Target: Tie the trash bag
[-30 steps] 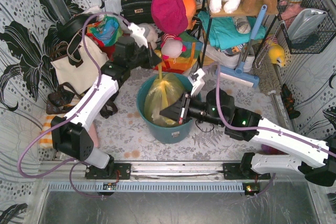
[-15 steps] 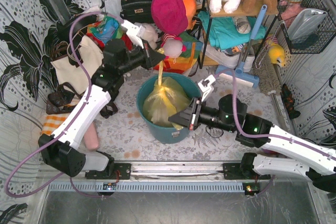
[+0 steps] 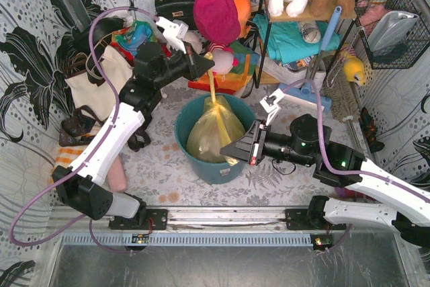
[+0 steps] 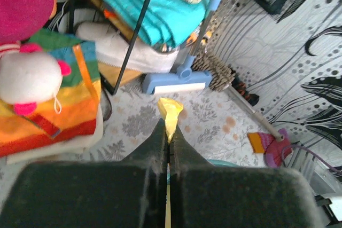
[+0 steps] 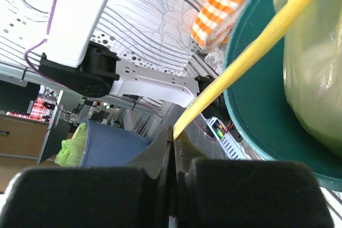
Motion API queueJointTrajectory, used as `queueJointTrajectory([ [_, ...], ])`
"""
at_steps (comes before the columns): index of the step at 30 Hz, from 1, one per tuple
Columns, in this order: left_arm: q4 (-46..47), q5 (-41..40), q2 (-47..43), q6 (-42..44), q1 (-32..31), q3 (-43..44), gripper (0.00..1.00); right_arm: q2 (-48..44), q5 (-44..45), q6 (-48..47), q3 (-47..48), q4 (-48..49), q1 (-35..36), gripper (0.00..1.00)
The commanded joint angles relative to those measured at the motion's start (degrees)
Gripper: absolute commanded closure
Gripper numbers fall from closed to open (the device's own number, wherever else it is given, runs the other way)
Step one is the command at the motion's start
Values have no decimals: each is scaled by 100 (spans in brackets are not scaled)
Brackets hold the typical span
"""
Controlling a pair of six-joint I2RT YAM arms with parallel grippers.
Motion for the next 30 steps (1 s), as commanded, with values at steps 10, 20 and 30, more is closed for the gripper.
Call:
queueJointTrajectory([
  [10, 320, -738, -1, 162, 20, -942, 100, -913, -383, 316, -1081, -309, 29, 100],
  [20, 249, -587, -56, 63, 18, -515, 100, -633, 90, -105, -534, -4, 29, 100],
  [30, 1458, 1098, -260, -1515, -65, 930, 100, 953, 1341, -2111, 1640, 1299, 20, 100],
])
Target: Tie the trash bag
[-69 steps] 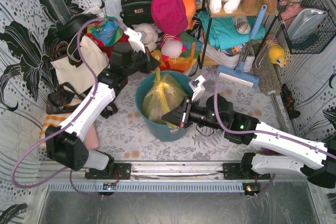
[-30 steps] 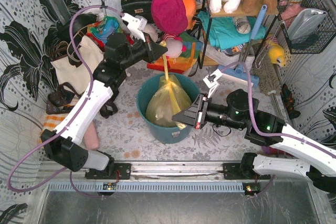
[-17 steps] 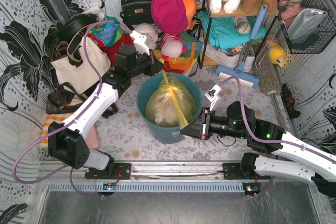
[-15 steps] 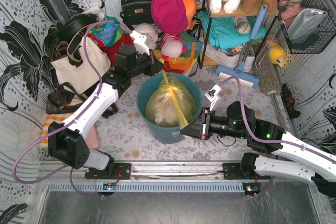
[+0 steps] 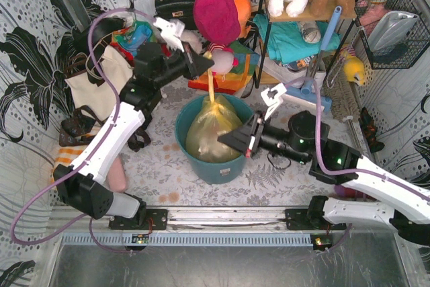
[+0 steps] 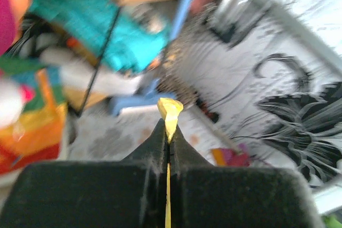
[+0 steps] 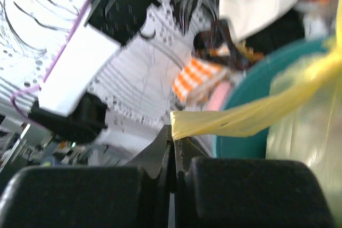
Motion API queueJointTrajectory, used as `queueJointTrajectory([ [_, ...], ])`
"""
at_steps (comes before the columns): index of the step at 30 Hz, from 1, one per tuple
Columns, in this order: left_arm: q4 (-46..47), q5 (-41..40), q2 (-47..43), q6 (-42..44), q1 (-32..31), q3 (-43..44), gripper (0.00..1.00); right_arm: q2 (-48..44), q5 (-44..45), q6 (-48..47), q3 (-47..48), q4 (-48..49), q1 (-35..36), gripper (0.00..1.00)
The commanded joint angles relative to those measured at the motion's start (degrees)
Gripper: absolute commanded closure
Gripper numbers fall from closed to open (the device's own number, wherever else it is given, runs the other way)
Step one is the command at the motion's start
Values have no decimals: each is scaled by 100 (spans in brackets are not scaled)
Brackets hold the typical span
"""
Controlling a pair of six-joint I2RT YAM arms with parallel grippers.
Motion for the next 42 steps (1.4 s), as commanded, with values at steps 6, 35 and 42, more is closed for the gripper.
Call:
queueJointTrajectory([
  [6, 1540, 1461, -231, -1574, -282, 959, 100, 1396, 780, -2095, 2477, 571, 17, 100],
  [35, 25, 333, -468, -374, -402, 796, 46, 1125, 1325, -2106, 1773, 682, -205, 53],
  [42, -421, 17, -639, 17, -73, 938, 34, 1217, 1873, -2865, 2450, 0, -273, 35],
])
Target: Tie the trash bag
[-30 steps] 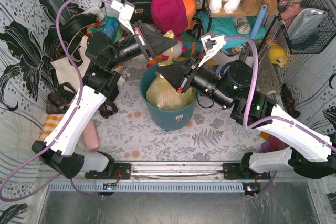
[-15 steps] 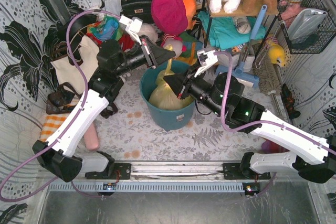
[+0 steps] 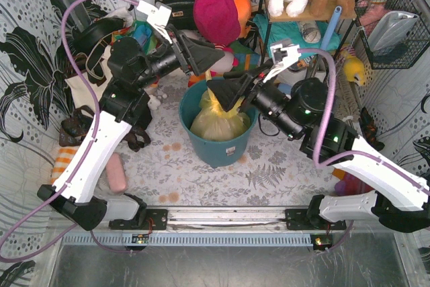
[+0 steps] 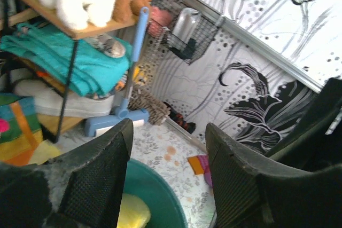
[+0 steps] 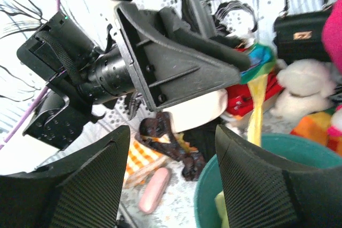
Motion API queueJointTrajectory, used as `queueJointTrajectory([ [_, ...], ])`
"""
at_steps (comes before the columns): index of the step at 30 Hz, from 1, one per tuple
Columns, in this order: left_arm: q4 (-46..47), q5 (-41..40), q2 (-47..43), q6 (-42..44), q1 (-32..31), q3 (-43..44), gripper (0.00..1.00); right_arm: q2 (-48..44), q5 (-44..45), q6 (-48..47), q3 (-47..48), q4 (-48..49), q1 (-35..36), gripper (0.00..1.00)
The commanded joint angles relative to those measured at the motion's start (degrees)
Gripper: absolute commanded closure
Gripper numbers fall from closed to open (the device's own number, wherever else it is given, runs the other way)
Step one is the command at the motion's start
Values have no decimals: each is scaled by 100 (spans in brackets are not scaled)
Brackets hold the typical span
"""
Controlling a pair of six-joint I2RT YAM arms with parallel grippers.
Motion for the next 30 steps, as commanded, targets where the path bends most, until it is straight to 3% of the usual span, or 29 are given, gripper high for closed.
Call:
queueJointTrajectory([
  [1, -329, -525, -224, 453, 296, 29, 34, 35, 462, -664, 383, -487, -153, 33],
  [7, -802, -2177, -778, 1120, 559, -364, 31, 90, 516, -987, 658, -1145, -1047, 24],
  [12, -744, -3924, -1343, 1550, 570, -1457, 29, 15, 690, -1185, 199, -1405, -2011, 17],
  [14, -551, -4365, -1624, 1512, 597, -2103, 26, -104, 805, -1247, -266, -1430, -2434, 11],
  [15, -484, -4514, -1761, 1423, 638, -2425, 19, -164, 819, -1264, -464, -1454, -2686, 5],
  [17, -401, -4736, -1990, 1244, 729, -2949, 2, -260, 783, -1229, -923, -1508, -3204, 3],
  [21, -65, -5573, -2519, 989, 762, -4194, 2, -500, 610, -1227, -2101, -1208, -4103, 3],
  [26, 753, -6927, -3256, 895, 772, -5748, 2, -892, 569, -1185, -3915, -106, -5104, 3],
  [30, 1616, -7705, -3327, 870, 773, -6938, 2, -907, 469, -1409, -5176, 979, -5726, 3],
])
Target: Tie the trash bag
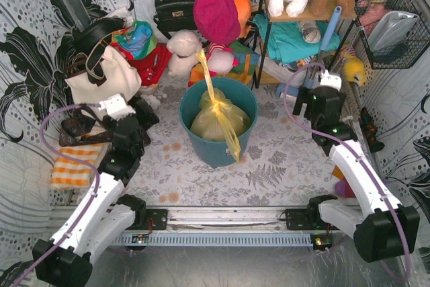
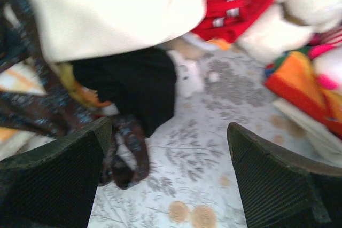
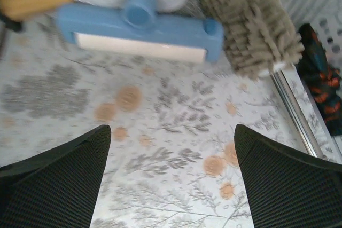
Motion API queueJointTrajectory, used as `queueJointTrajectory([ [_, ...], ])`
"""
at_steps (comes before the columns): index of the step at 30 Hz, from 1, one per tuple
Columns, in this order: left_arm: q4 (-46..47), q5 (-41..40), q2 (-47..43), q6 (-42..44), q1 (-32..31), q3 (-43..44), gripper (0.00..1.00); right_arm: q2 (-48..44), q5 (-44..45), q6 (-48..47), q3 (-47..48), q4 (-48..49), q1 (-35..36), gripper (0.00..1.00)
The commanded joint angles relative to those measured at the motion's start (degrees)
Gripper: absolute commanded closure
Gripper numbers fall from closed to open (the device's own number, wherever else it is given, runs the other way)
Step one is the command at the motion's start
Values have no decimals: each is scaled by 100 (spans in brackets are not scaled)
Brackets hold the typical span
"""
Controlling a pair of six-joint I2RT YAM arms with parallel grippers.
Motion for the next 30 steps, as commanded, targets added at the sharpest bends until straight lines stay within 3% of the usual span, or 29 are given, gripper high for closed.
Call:
queueJointTrajectory([
  [1, 1563, -1294, 24, 31, 23, -1081, 2, -119, 67, -336, -1121, 1738, -477, 3],
  [7, 4161, -1262, 836, 879, 35, -2410, 2, 293, 499, -876, -2477, 3811, -699, 3],
  [11, 5484, -1079, 1724, 1240, 133, -2667, 2, 768, 308, -862, -2951, 5067, -725, 3],
  [17, 6089, 28, 2485, 1492, 517, -2394, 2, 1573, -107, -793, -3362, 6643, -735, 3],
  [25, 6945, 1364, 3799, 1261, 1165, -2039, 2, 2432, -535, -1070, -3481, 7978, -752, 3],
  [28, 7444, 1670, 4258, 1435, 1195, -2041, 2, 2591, -1084, -1216, -3310, 7765, -769, 3],
  [30, 7185, 1790, 4179, 1362, 1227, -1990, 2, 2696, -1258, -1126, -3360, 7894, -878, 3],
])
